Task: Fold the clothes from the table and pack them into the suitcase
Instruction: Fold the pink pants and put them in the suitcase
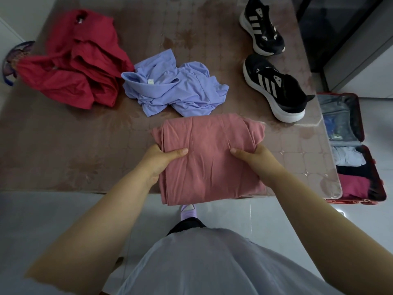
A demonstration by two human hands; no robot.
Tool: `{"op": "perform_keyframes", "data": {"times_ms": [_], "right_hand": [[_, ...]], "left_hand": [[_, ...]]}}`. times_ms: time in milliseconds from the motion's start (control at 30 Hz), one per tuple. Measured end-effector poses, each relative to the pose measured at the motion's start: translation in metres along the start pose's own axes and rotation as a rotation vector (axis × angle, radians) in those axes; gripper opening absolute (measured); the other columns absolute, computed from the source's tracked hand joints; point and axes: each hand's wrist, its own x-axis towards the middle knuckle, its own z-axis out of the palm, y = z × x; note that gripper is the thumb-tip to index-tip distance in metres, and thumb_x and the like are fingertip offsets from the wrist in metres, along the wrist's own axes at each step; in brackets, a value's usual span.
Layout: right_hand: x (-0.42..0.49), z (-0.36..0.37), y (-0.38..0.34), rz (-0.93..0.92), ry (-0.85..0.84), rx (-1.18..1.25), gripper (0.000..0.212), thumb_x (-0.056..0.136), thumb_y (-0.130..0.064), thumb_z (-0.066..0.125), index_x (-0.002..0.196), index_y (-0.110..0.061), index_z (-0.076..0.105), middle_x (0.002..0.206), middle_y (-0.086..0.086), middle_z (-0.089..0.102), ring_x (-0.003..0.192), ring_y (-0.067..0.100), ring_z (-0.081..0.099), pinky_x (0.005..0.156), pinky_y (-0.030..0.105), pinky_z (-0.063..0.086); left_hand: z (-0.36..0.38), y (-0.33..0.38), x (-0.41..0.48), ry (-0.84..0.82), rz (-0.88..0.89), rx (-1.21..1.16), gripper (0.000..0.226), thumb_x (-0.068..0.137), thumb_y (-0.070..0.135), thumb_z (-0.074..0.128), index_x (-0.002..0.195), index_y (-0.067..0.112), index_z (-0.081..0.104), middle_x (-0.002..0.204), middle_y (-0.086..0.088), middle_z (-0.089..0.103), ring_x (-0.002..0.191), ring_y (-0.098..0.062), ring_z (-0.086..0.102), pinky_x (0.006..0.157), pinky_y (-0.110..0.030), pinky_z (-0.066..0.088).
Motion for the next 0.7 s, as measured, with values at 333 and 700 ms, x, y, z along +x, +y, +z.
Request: {"op": "perform_keyframes", "data": {"times_ms": [333, 700], "right_hand": [[0.002, 0.019, 0.009, -0.063, 0.301, -0.180, 0.070, 0.079, -0.029, 0.076, 0.126, -0.002, 0.033, 0.123, 0.012, 0.050, 0.114, 0.029, 0.050, 0.084, 0.030, 0.038], [0.001, 0.025, 0.014, -0.100, 0.348, -0.352, 0.098, 0.078, -0.042, 0.073, 0.147, -0.008, 0.011, 0.144, 0.014, 0.042, 0.126, 0.038, 0.044, 0.108, 0.052, 0.029]], "left_hand": [[0.010, -0.021, 0.019, 0.305, 0.060, 0.470, 0.122, 0.023, 0.091, 0.061, 0.115, 0.011, 0.060, 0.117, -0.009, 0.062, 0.112, -0.032, 0.056, 0.097, -0.050, 0.044], [0.020, -0.015, 0.007, 0.378, 0.018, 0.619, 0.085, 0.068, 0.059, 0.072, 0.131, 0.007, 0.046, 0.140, -0.017, 0.040, 0.131, -0.039, 0.031, 0.110, -0.050, 0.021]]}}
